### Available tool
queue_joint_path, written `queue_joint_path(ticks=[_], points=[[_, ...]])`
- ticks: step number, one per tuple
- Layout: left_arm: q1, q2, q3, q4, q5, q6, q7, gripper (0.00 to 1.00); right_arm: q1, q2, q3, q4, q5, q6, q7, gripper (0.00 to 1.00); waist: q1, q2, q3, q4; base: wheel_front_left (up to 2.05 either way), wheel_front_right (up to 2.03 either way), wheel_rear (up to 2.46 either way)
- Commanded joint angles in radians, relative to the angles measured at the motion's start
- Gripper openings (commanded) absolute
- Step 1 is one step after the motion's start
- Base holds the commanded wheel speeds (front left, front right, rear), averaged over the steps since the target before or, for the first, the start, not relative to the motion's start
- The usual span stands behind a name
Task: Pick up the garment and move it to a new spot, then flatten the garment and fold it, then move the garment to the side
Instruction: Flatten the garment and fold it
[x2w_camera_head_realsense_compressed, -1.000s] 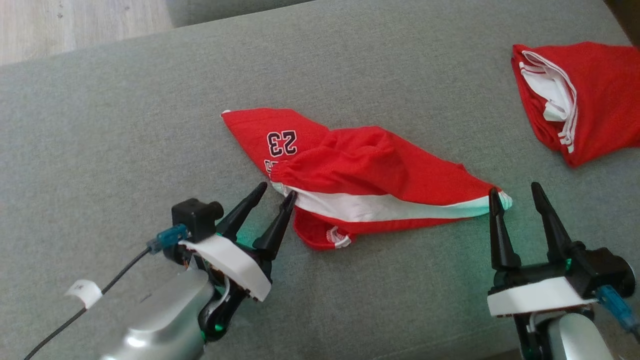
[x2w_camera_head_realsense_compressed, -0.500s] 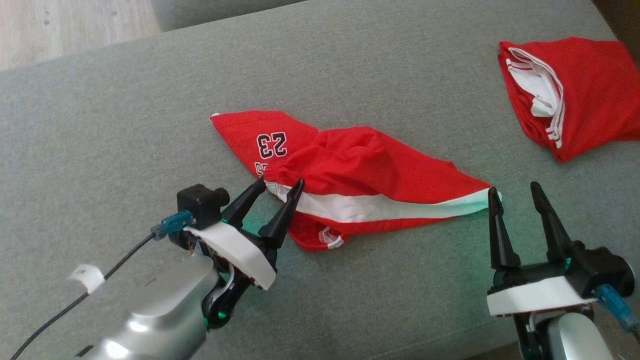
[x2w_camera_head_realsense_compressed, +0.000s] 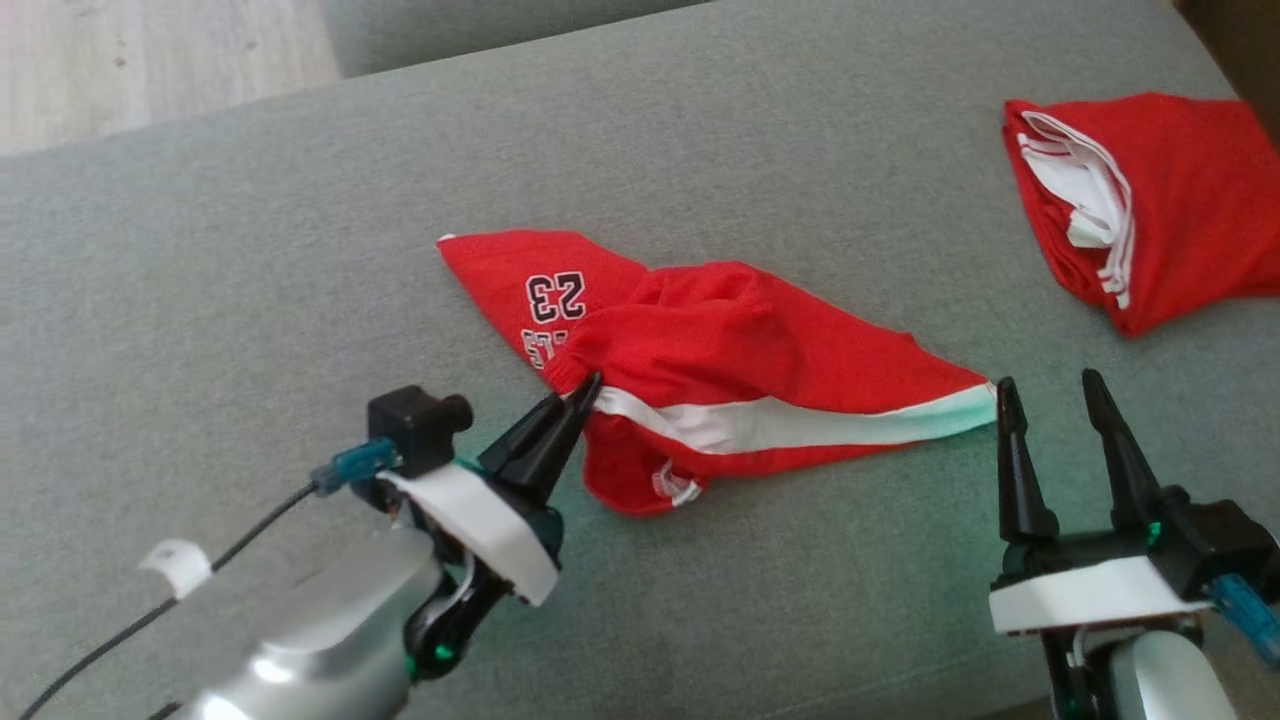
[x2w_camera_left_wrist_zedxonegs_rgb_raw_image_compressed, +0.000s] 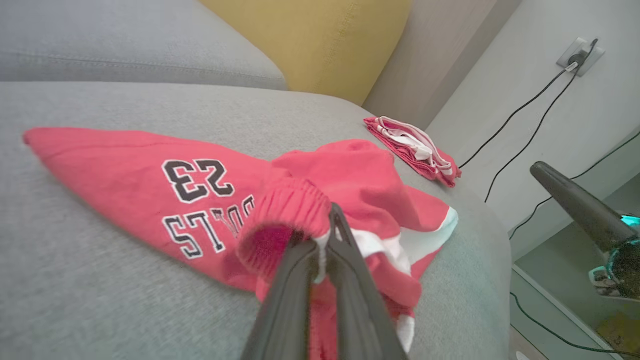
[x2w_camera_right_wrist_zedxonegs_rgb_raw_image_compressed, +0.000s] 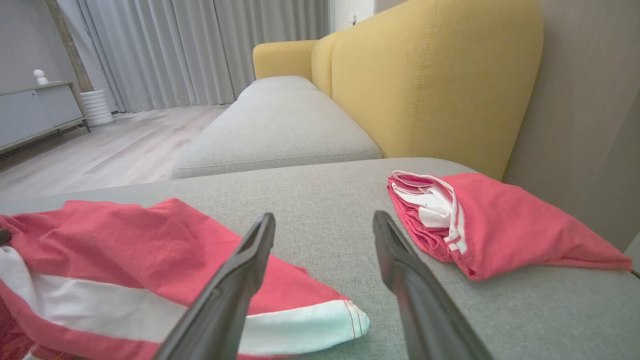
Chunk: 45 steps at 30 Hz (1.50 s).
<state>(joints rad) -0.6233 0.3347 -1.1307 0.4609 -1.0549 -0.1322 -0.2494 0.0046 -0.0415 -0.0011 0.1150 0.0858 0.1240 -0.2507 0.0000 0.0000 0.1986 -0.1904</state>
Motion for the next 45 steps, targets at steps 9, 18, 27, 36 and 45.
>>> queue_joint_path(ticks=[9, 18, 27, 36, 45], points=[[0.107, 0.228, 0.002, -0.268, -0.013, 0.032, 0.040, 0.00, 0.032, -0.009, -0.012, -0.035, 0.007, 0.007, -0.011, 1.00, 0.0000, 0.0000, -0.031, 0.072, 0.00, 0.00, 0.00], [0.254, 0.373, -0.051, -0.522, -0.078, 0.136, 0.149, 0.00, 0.039, -0.009, -0.022, -0.043, 0.005, 0.007, -0.011, 1.00, 0.0000, 0.0000, -0.030, 0.131, 0.00, 0.00, 0.00], [0.287, 0.369, -0.092, -0.441, -0.030, 0.178, 0.170, 0.00, 0.027, -0.009, -0.005, -0.040, -0.003, 0.007, -0.011, 1.00, 0.0000, 0.0000, -0.032, 0.157, 0.00, 0.00, 0.00], [0.328, 0.432, -0.043, -0.482, -0.077, 0.249, 0.140, 1.00, 0.037, -0.009, -0.006, -0.036, -0.007, 0.007, -0.011, 1.00, 0.0000, 0.0000, -0.055, 0.155, 0.00, 0.00, 0.00], [0.254, 0.521, 0.029, -0.633, 0.025, 0.401, 0.087, 1.00, 0.031, -0.009, 0.008, -0.048, -0.012, 0.007, -0.011, 1.00, 0.0000, 0.0000, -0.059, 0.134, 0.00, 0.00, 0.00]])
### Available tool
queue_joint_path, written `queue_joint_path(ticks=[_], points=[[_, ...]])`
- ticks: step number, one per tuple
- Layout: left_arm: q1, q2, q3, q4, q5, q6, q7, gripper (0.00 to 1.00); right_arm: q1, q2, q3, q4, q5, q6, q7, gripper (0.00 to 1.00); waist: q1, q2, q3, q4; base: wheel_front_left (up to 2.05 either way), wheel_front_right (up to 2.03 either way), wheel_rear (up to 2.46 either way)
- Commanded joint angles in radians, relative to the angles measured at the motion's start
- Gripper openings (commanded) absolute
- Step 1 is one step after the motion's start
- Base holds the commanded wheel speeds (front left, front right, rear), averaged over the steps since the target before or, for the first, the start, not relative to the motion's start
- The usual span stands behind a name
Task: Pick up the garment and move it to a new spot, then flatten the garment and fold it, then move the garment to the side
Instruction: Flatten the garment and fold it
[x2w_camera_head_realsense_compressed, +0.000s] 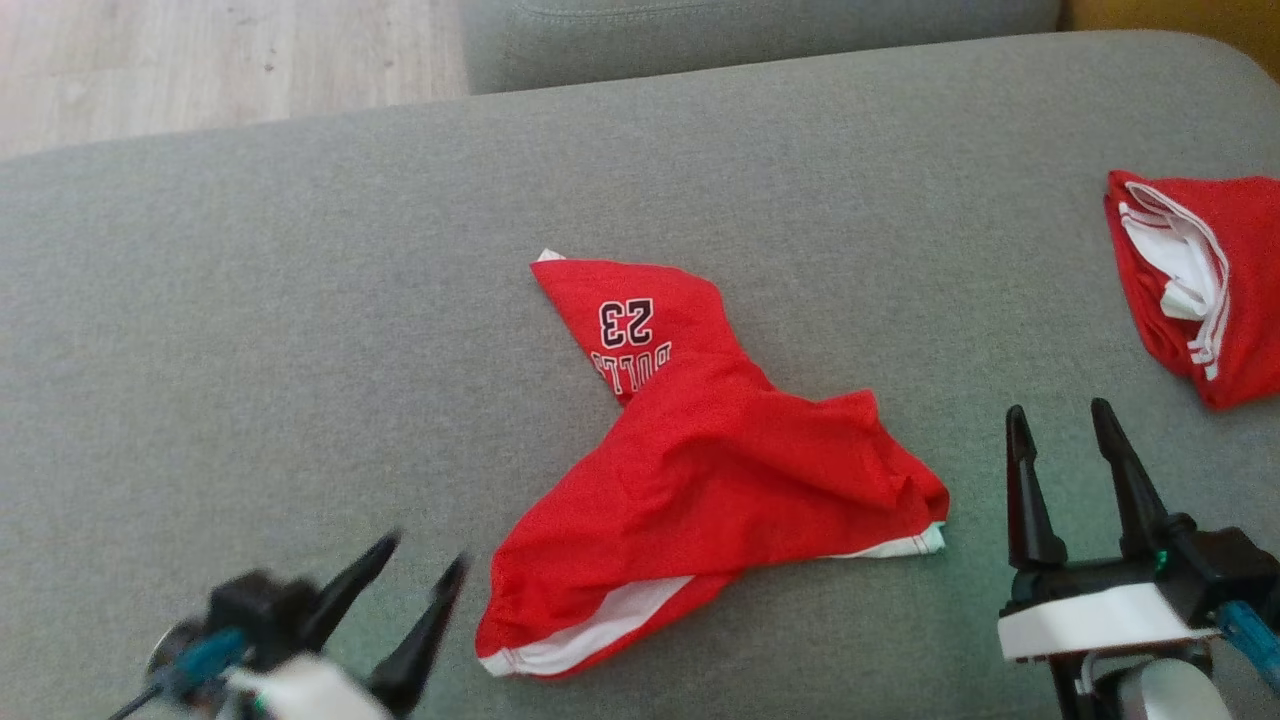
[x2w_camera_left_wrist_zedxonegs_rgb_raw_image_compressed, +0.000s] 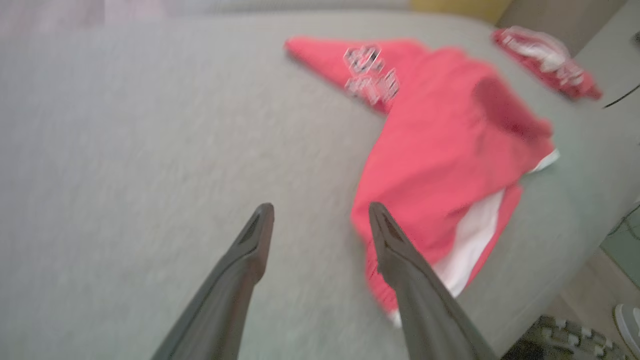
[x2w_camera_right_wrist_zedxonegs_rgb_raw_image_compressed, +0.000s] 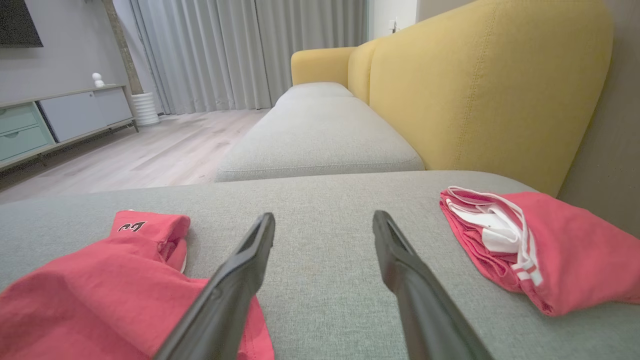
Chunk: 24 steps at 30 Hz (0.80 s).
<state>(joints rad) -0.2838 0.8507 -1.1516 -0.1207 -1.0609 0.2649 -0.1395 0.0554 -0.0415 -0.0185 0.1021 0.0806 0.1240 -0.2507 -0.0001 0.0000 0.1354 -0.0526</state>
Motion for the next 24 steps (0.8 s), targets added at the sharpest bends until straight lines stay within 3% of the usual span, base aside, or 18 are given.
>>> queue_joint_path(ticks=[1, 5, 10, 11, 16, 24], points=[[-0.111, -0.020, 0.047, -0.071, 0.054, -0.003, -0.027, 1.00, -0.022, -0.009, 0.028, -0.036, -0.007, 0.007, -0.011, 1.00, 0.0001, 0.0000, 0.007, -0.008, 0.00, 0.00, 0.00], [-0.234, -0.158, -0.020, -0.061, 0.173, -0.053, 0.014, 1.00, -0.034, -0.009, 0.044, -0.039, -0.011, 0.007, -0.011, 1.00, 0.0001, 0.0000, 0.021, -0.028, 0.00, 0.00, 0.00], [-0.376, -0.357, -0.089, 0.094, 0.293, -0.132, 0.073, 1.00, -0.056, -0.009, 0.064, -0.048, -0.010, 0.007, -0.011, 1.00, 0.0001, 0.0000, 0.052, -0.064, 0.00, 0.00, 0.00], [-0.376, -0.357, -0.089, 0.094, 0.293, -0.132, 0.073, 1.00, -0.056, -0.009, 0.064, -0.048, -0.010, 0.007, -0.011, 1.00, 0.0001, 0.0000, 0.052, -0.064, 0.00, 0.00, 0.00], [-0.457, -0.459, -0.118, 0.277, 0.385, -0.227, 0.142, 1.00, -0.068, -0.009, 0.073, -0.050, 0.002, 0.007, -0.011, 1.00, 0.0001, 0.0000, 0.078, -0.102, 0.00, 0.00, 0.00], [-0.516, -0.509, -0.127, 0.473, 0.517, -0.329, 0.203, 1.00, -0.078, -0.009, 0.063, -0.044, 0.035, 0.007, -0.011, 1.00, 0.0001, 0.0000, 0.103, -0.130, 0.00, 0.00, 0.00]])
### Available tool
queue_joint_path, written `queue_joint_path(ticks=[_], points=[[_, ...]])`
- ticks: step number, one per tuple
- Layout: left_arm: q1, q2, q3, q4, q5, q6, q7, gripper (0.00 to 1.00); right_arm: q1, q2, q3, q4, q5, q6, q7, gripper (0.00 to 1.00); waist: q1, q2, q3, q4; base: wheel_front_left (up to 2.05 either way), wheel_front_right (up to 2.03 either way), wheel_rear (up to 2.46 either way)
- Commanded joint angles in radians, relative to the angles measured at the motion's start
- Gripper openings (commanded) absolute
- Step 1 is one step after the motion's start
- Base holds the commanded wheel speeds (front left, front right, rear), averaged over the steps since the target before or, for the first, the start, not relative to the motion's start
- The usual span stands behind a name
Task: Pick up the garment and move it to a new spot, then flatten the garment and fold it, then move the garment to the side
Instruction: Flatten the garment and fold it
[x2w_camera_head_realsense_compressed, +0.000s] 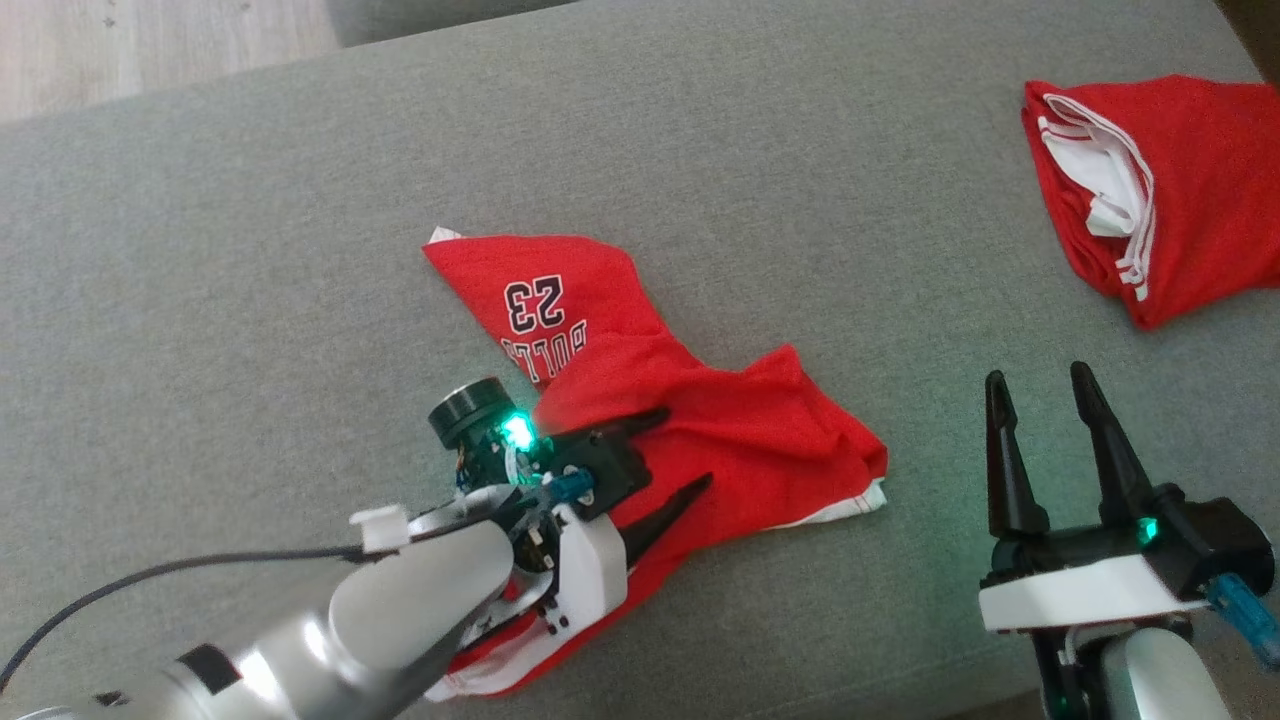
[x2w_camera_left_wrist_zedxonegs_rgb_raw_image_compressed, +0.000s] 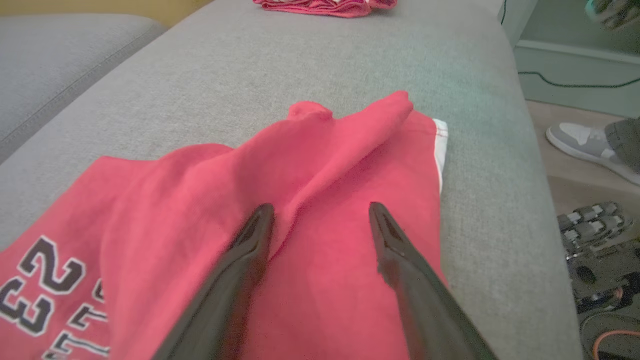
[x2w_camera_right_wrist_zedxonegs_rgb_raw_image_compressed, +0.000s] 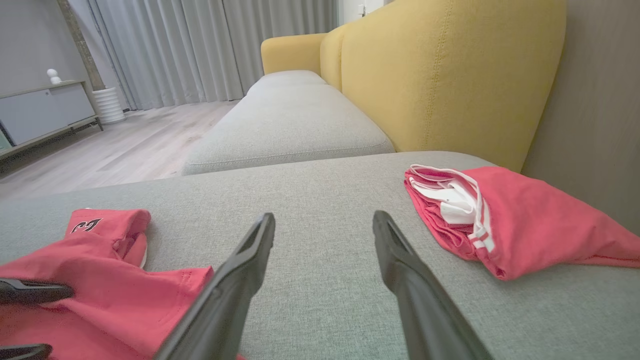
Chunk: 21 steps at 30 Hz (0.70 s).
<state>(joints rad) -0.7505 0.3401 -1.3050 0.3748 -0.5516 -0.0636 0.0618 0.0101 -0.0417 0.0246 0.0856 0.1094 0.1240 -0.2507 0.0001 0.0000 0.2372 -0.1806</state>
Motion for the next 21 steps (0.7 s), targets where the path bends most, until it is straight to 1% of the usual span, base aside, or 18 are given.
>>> queue_joint_path(ticks=[1, 2, 3, 4, 5, 6, 7, 12, 17, 21], points=[[-0.051, -0.005, 0.026, -0.004, 0.019, -0.009, 0.009, 1.00, -0.034, -0.009, 0.020, -0.027, 0.009, 0.007, -0.011, 1.00, -0.0001, 0.0000, 0.003, -0.004, 0.00, 0.00, 0.00], [-0.054, -0.012, 0.026, 0.013, 0.030, -0.016, 0.013, 0.98, -0.034, -0.009, 0.020, -0.027, 0.012, 0.007, -0.011, 1.00, -0.0001, 0.0000, 0.004, -0.005, 0.00, 0.00, 0.00], [-0.057, -0.019, 0.026, 0.027, 0.042, -0.022, 0.012, 0.79, -0.036, -0.009, 0.019, -0.027, 0.015, 0.007, -0.011, 1.00, -0.0001, 0.0000, 0.005, -0.007, 0.00, 0.00, 0.00], [-0.058, -0.027, 0.026, 0.041, 0.048, -0.026, 0.010, 0.49, -0.037, -0.009, 0.019, -0.026, 0.018, 0.007, -0.011, 1.00, -0.0001, 0.0000, 0.005, -0.009, 0.00, 0.00, 0.00], [-0.060, -0.034, 0.026, 0.054, 0.052, -0.030, 0.009, 0.26, -0.039, -0.009, 0.019, -0.026, 0.019, 0.007, -0.011, 1.00, -0.0001, 0.0000, 0.005, -0.010, 0.00, 0.00, 0.00], [-0.063, -0.041, 0.026, 0.066, 0.054, -0.033, 0.007, 0.06, -0.040, -0.009, 0.019, -0.025, 0.021, 0.007, -0.011, 1.00, -0.0001, 0.0000, 0.005, -0.012, 0.00, 0.00, 0.00], [-0.067, -0.047, 0.025, 0.077, 0.056, -0.035, 0.004, 0.00, -0.042, -0.009, 0.020, -0.024, 0.022, 0.007, -0.011, 1.00, -0.0001, 0.0000, 0.005, -0.014, 0.00, 0.00, 0.00], [-0.081, -0.073, 0.033, 0.121, 0.050, -0.039, -0.030, 0.00, -0.047, -0.009, 0.022, -0.023, 0.027, 0.007, -0.011, 1.00, -0.0001, 0.0000, 0.009, -0.025, 0.00, 0.00, 0.00], [-0.107, -0.088, 0.064, 0.164, 0.050, -0.011, -0.091, 0.00, -0.052, -0.009, 0.021, -0.022, 0.032, 0.007, -0.011, 1.00, -0.0001, 0.0000, 0.020, -0.038, 0.00, 0.00, 0.00], [-0.123, -0.095, 0.068, 0.203, 0.047, -0.015, -0.110, 0.00, -0.056, -0.009, 0.022, -0.021, 0.034, 0.007, -0.011, 1.00, -0.0001, 0.0000, 0.029, -0.049, 0.00, 0.00, 0.00]])
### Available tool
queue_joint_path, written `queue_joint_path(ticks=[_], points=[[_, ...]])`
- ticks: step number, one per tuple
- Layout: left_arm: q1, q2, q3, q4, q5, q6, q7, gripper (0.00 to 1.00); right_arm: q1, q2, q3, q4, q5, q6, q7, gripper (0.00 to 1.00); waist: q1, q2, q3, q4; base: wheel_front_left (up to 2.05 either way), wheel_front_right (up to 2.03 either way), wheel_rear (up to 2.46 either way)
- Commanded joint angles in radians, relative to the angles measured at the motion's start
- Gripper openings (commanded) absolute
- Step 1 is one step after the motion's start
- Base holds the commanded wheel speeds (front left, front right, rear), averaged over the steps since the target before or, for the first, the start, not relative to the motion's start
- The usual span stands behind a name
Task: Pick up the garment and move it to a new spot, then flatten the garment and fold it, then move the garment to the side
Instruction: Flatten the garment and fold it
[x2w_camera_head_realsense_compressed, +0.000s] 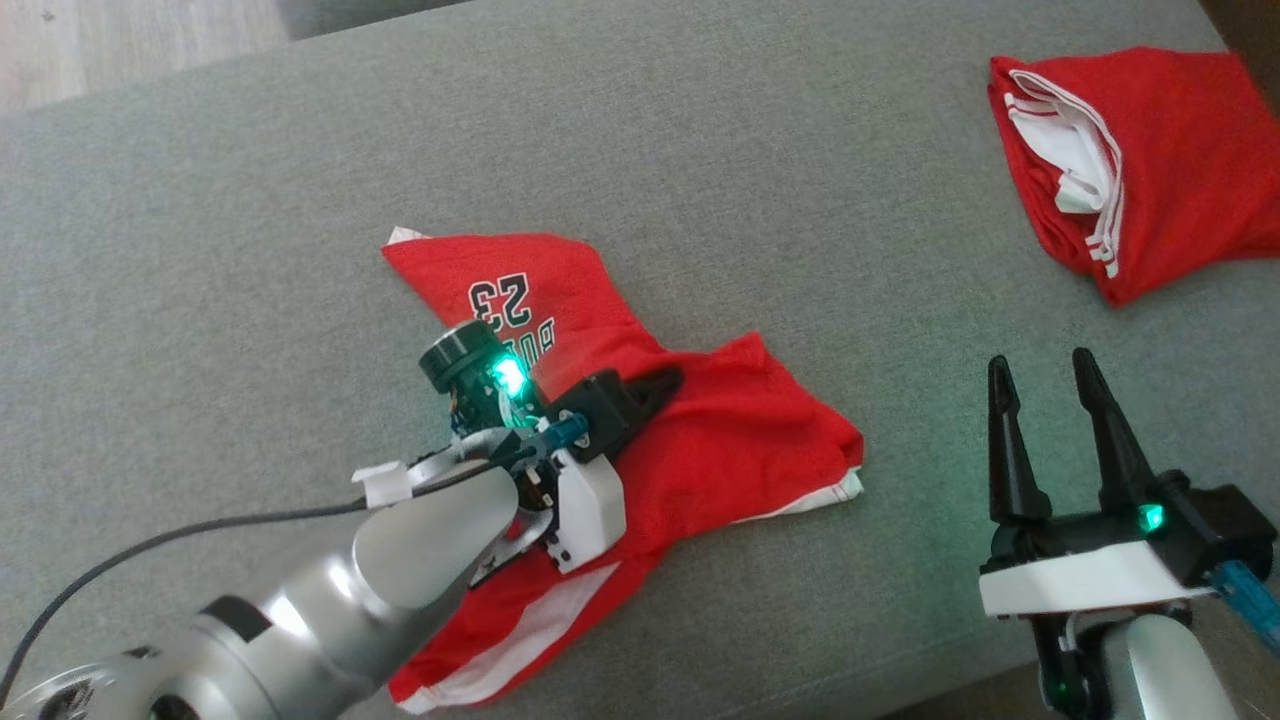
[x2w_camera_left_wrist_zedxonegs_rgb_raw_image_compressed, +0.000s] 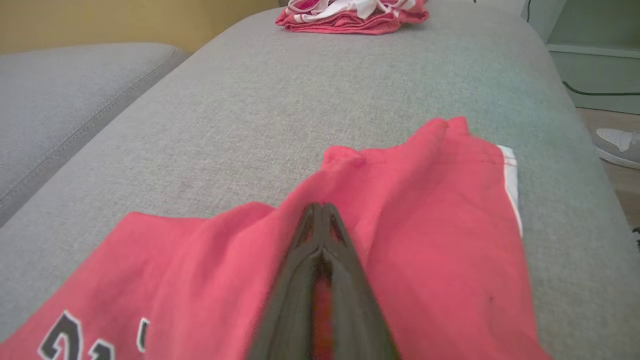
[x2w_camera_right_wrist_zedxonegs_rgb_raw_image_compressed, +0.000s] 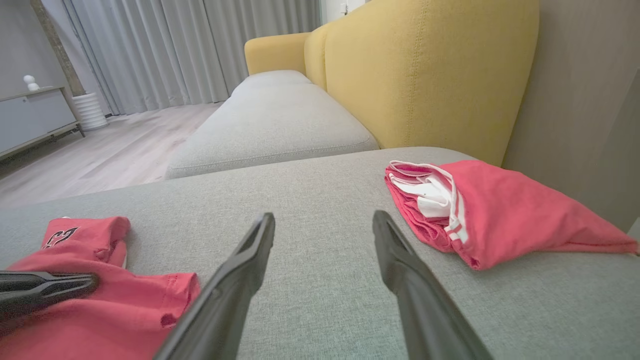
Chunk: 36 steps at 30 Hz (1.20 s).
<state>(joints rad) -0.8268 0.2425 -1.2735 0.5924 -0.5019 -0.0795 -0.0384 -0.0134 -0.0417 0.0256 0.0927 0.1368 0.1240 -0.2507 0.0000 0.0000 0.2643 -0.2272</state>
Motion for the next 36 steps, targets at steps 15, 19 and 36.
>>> queue_joint_path(ticks=[15, 19, 36], points=[[-0.056, -0.008, 0.079, 0.165, -0.049, 0.017, -0.073, 0.00, -0.034, -0.009, 0.026, -0.010, 0.016, 0.007, -0.011, 1.00, 0.0000, 0.0000, -0.011, -0.039, 0.00, 0.00, 0.00], [-0.067, -0.014, 0.098, 0.236, -0.067, 0.020, -0.092, 0.00, -0.037, -0.009, 0.031, -0.009, 0.016, 0.007, -0.011, 1.00, 0.0000, 0.0000, -0.009, -0.055, 0.00, 0.00, 0.00], [-0.069, -0.085, 0.245, 0.316, -0.125, 0.114, -0.222, 1.00, -0.019, -0.009, 0.014, 0.007, 0.006, 0.007, -0.011, 1.00, 0.0000, 0.0000, -0.075, -0.051, 0.00, 0.00, 0.00]])
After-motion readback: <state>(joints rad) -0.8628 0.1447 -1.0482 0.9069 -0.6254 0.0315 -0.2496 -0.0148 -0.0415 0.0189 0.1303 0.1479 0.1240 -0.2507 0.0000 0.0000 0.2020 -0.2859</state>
